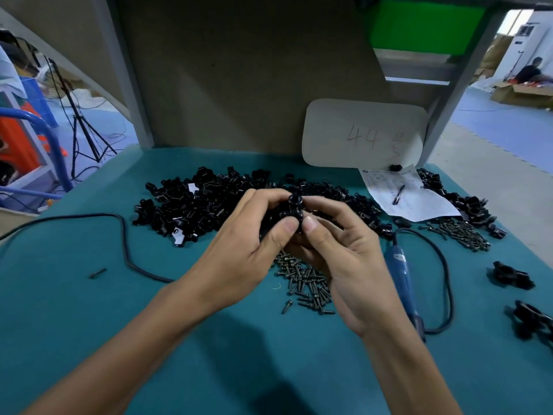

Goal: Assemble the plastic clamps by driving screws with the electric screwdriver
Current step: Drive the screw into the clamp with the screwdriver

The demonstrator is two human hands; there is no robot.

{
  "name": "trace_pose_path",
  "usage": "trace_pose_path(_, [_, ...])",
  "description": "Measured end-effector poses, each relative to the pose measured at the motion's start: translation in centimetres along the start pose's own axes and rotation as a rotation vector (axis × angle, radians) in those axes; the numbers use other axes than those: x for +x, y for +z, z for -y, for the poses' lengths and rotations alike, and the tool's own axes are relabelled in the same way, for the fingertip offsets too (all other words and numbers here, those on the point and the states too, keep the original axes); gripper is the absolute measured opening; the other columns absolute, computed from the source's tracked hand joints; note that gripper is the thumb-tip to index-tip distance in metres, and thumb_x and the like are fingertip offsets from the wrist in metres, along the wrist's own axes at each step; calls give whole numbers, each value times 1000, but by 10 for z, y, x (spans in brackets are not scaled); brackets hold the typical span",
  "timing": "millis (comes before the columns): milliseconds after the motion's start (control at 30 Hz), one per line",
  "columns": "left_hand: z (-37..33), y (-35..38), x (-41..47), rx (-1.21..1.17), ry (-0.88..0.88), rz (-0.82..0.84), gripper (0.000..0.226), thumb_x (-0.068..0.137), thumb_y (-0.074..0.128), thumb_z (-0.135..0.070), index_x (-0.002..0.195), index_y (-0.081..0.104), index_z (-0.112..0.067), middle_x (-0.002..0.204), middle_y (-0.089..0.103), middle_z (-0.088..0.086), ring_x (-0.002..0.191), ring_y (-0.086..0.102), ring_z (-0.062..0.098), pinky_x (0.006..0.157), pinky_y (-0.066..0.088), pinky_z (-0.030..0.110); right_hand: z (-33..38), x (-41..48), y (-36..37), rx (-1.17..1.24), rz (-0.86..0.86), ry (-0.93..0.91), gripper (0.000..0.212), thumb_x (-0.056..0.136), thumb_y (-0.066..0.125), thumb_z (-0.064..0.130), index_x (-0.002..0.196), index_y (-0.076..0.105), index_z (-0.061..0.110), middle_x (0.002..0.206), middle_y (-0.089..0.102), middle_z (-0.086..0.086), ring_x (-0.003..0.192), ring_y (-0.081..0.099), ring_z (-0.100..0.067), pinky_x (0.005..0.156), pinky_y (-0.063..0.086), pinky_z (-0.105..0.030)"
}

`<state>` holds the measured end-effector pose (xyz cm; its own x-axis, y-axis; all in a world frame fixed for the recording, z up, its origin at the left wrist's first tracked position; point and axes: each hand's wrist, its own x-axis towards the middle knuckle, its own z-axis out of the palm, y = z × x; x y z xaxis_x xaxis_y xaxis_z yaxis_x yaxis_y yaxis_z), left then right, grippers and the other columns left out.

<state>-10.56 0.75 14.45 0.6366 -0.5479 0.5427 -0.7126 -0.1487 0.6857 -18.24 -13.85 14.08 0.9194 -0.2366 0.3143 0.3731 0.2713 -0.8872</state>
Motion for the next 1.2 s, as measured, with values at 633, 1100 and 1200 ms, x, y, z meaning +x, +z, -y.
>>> trace_pose_path(633, [56, 10, -15, 97, -219, 29, 49, 96, 39, -58, 134, 46, -27, 125, 50, -14, 118, 43, -15, 91, 30, -1, -115, -11, -85, -1316, 333, 147, 22, 102, 62, 24, 122, 71, 24, 103, 56, 9, 95, 56, -12, 80, 44, -27])
trace_pose_path(1100, [54, 15, -23, 140, -158, 43, 46, 98, 38, -60, 133, 44, -31, 120, 43, -29, 115, 45, -10, 88, 30, 0, -32, 7, -43, -430, -50, -24, 17, 89, 78, 9, 92, 77, 26, 84, 76, -1, 74, 69, -12, 74, 61, -30])
trace_pose_path(1200, [50, 16, -22, 141, -141, 52, 38, 98, 37, -61, 129, 41, -39, 117, 41, -31, 110, 48, -7, 84, 33, 1, -27, 8, -32, -453, -90, -55, 16, 90, 78, 9, 91, 77, 25, 83, 75, 0, 74, 68, -13, 74, 61, -33])
